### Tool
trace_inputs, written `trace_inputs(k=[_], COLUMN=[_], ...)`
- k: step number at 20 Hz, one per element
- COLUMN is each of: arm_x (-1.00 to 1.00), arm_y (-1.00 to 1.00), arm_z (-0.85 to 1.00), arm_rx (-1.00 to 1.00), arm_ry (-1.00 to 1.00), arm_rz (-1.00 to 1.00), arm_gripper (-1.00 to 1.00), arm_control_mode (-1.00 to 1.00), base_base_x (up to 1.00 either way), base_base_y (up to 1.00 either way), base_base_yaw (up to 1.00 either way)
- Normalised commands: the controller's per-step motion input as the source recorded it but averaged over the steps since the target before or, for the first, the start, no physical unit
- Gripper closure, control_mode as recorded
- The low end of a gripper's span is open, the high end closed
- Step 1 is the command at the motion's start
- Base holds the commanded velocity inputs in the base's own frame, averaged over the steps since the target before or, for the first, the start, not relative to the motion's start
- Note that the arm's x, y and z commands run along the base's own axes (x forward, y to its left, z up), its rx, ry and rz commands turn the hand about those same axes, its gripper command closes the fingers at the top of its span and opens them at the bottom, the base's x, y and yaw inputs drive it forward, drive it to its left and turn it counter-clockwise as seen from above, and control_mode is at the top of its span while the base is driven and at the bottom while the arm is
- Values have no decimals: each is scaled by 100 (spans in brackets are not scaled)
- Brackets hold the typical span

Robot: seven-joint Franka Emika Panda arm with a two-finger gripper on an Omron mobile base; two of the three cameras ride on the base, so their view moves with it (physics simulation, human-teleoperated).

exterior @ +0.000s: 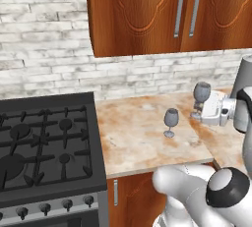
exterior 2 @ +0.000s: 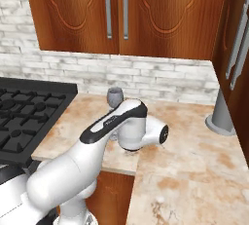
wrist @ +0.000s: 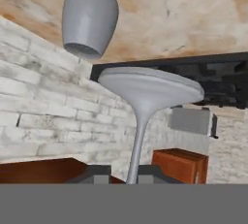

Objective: Retrieve the wine glasses from the counter and place one next to each plate.

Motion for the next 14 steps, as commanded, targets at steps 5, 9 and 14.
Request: trace_inputs(k=[5,9,14], arm_x=[-26,0,0], arm_y=[14,0,0], arm_z=[0,0,0], arm_rx=[0,0,0], arm_ry=[-1,0,0], arm_rz=[5,0,0], arm_gripper=[100,100,100], arm_control_mode=[100,100,100], base_base_x=[-17,-64,-24], base_base_y=[11,95,100], base_base_yaw=[4,25,57])
